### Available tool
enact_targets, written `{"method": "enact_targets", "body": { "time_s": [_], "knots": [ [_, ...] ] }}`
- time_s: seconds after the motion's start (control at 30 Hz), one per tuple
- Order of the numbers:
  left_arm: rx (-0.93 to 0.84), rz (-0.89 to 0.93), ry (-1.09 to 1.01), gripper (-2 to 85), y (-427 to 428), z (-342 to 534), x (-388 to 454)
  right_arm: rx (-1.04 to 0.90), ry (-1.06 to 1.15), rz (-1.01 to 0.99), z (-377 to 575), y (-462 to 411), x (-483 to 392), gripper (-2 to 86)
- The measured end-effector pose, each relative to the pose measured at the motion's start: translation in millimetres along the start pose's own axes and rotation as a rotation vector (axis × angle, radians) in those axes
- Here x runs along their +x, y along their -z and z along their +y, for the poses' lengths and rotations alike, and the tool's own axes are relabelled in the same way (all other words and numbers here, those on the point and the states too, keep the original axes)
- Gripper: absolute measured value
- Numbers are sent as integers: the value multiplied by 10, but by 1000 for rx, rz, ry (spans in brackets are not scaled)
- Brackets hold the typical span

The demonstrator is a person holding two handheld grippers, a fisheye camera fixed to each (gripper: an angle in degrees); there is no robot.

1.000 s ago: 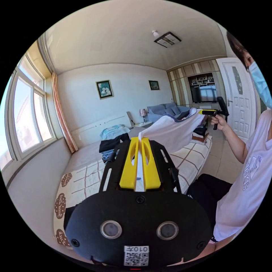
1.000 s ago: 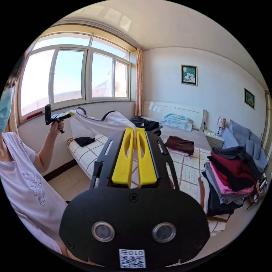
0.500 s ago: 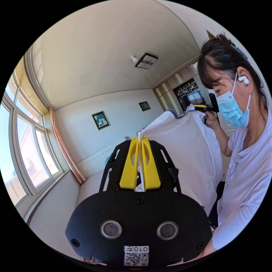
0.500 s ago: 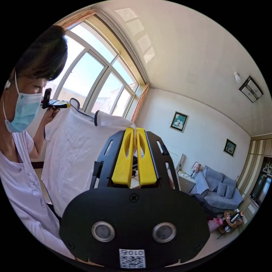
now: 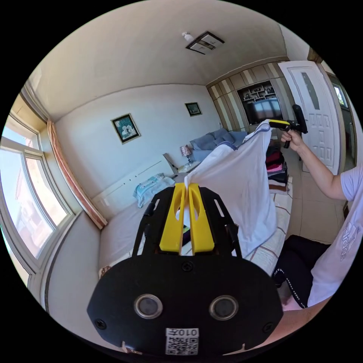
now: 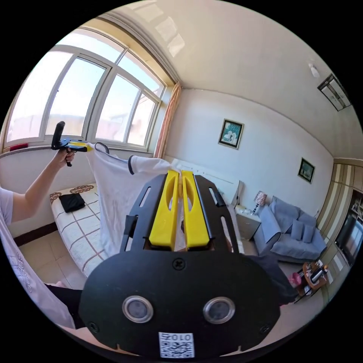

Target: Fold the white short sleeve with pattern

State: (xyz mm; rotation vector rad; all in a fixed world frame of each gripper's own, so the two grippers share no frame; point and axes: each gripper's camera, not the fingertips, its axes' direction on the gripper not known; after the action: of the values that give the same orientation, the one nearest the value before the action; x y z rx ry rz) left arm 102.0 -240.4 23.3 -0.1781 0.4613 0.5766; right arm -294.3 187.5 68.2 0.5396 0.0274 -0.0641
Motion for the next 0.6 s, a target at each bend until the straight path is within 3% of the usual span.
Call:
{"method": "enact_targets", "body": {
  "time_s": [0.17,0.3,0.47,0.6],
  "knots": [
    [13,37,-58,-1,-38,470,215,-88,61,-1,443,-108,-176,38],
    [-149,144,2,-1,-615,1567,533,-236,43,-158,1329,-589,-282,37],
    [-394,289,70,-1,-1352,3083,1213,-589,-124,-346,2940,-1446,-537,38],
    [-562,340,146,-1,-1641,4004,1703,-721,-194,-407,3657,-1708,-732,38]
  ]
}}
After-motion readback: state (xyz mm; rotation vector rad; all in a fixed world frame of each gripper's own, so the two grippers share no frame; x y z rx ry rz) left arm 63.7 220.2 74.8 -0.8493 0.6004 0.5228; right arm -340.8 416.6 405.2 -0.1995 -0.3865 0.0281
